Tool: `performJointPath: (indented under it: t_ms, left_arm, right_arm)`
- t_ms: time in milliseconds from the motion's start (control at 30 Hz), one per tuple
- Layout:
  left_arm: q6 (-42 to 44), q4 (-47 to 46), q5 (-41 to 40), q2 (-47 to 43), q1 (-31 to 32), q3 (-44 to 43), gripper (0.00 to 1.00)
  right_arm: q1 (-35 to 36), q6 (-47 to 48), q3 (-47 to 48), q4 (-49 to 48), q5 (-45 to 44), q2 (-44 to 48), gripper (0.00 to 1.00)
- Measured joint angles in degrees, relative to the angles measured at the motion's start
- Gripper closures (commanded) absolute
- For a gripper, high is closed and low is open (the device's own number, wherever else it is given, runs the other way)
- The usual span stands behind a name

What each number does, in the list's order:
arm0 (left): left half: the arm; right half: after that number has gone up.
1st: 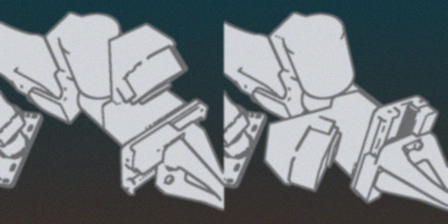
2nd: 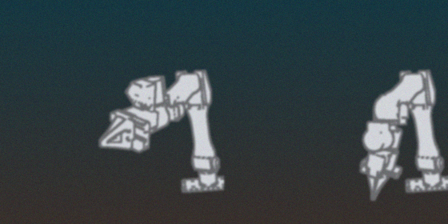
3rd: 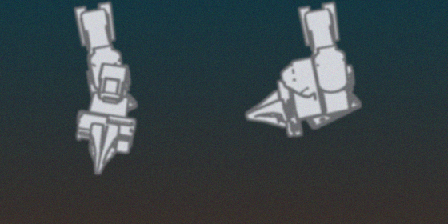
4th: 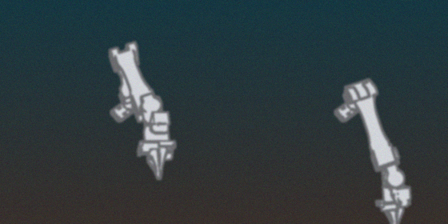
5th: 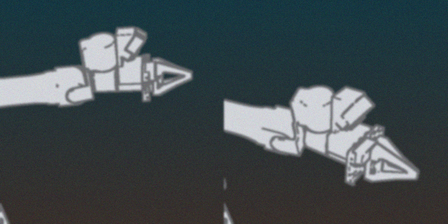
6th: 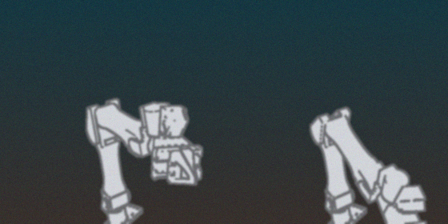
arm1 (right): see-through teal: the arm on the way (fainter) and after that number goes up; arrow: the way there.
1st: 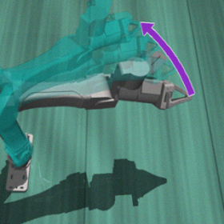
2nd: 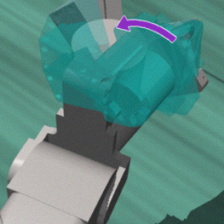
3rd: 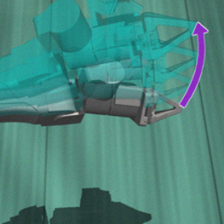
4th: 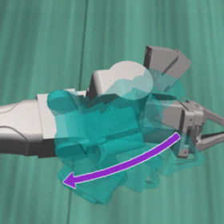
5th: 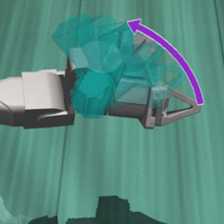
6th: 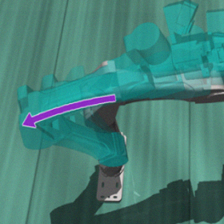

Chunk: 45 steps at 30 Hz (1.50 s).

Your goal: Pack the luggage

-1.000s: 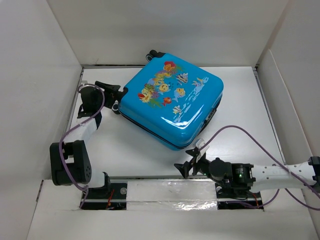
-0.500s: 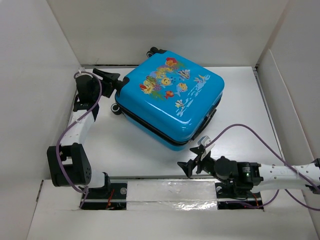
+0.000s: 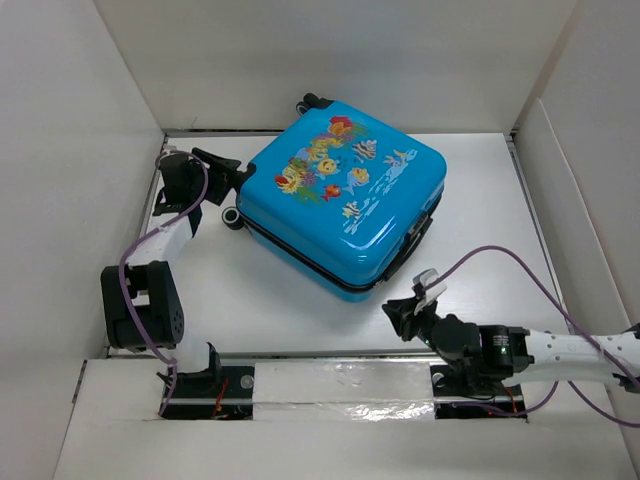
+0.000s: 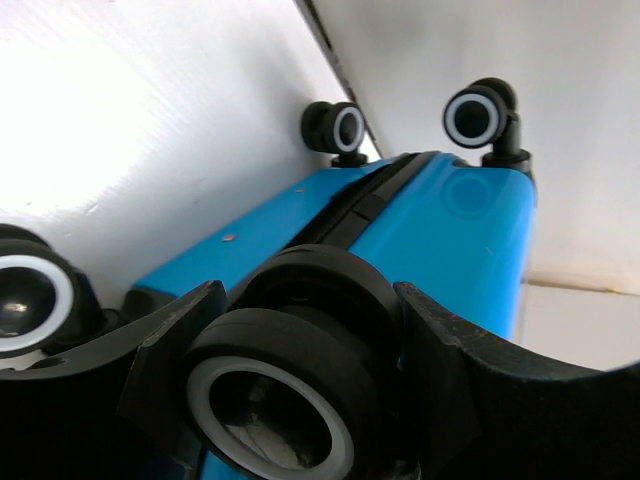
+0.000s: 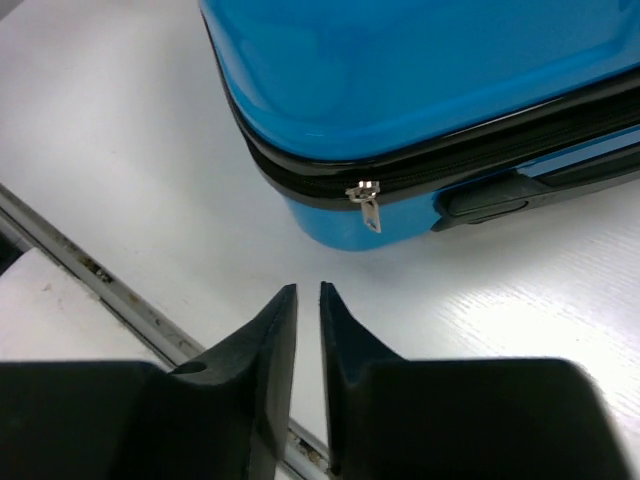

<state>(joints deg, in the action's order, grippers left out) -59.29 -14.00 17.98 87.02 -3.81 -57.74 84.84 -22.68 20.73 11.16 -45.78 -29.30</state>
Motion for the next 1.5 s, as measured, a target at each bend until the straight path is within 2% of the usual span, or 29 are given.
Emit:
performJointPath:
  t_ms: [67,100,200,367,500,533,733,967,1000,1100,1133,1167,1200,1233,1267,1333,1400,1500]
  left_arm:
    - [0.4,0.6,-0.4,0.6,0.0,0.0,0.88]
    - [0.5,0.9,-0.5,0.6,0.0,0.0,0.87]
    - [1.2,1.0,-0.8,0.6,0.0,0.0,0.75]
    - [2.1,1.1,-1.1,0.7,0.0,0.0,0.61]
    - [3.3,1.8,-1.5,1.0,0.0,0.0,0.48]
    - [3.7,2.0,-1.7,1.0,0.0,0.0,0.39]
    - [8.3,2.3,-2.3,0.9,0.1,-0.4,0.16]
    - [11.9,5.3,-4.8,0.3,0.3,-3.2,0.10]
    - [12.4,5.7,-5.9,-0.4,0.2,-3.6,0.11]
    - [12.9,7.1,-8.6,-4.5,-0.2,-3.6,0.26]
    - [12.7,6.6,-9.0,-6.7,-0.4,-3.2,0.47]
    - [12.0,5.6,-9.5,-9.3,-0.4,-2.4,0.60]
    - [11.7,3.8,-10.4,-12.8,0.2,-0.9,0.69]
    - [11.4,2.2,-11.5,-17.5,1.5,1.0,0.83]
    - [11.1,1.3,-12.1,-21.4,3.3,2.2,0.89]
    - [11.0,-1.3,-13.1,-29.3,8.7,3.9,1.00]
    - [10.1,-5.6,-12.3,-34.9,13.8,6.6,1.00]
    - [8.8,-11.0,-10.6,-42.6,18.4,15.0,1.00]
  right_arm:
    - [-1.3,0.6,0.0,0.0,-0.2,0.1,0.53]
    - [-2.1,0.9,0.0,0.0,-0.3,0.0,0.51]
    - [-6.2,3.1,0.0,-0.5,1.3,-0.3,0.44]
    - [-17.7,7.7,-0.2,-4.9,8.6,-4.3,0.44]
    - [-23.3,11.1,-1.1,-9.3,16.2,-7.7,0.44]
    - [-24.3,11.9,-1.5,-10.5,18.4,-8.3,0.44]
    - [-24.8,14.2,-3.7,-16.7,26.8,-10.6,0.44]
    - [-24.8,14.1,-4.8,-20.7,29.1,-12.3,0.44]
    - [-24.8,14.1,-4.8,-21.0,29.1,-12.6,0.45]
    - [-24.8,14.0,-4.8,-21.9,28.2,-13.7,0.54]
    - [-24.8,13.8,-4.8,-22.2,27.9,-14.1,0.57]
    - [-24.8,13.8,-4.8,-22.4,27.7,-14.4,0.61]
    - [-24.8,13.7,-4.8,-22.5,27.5,-14.7,0.63]
    - [-24.8,13.5,-4.8,-22.6,27.3,-15.2,0.65]
    - [-24.8,13.4,-4.8,-22.9,27.1,-15.5,0.72]
    - [-24.8,13.0,-4.8,-23.4,26.6,-16.2,0.76]
    - [-24.8,12.6,-4.8,-23.8,26.3,-16.9,0.79]
    - [-24.8,12.2,-4.9,-24.5,26.3,-17.7,0.86]
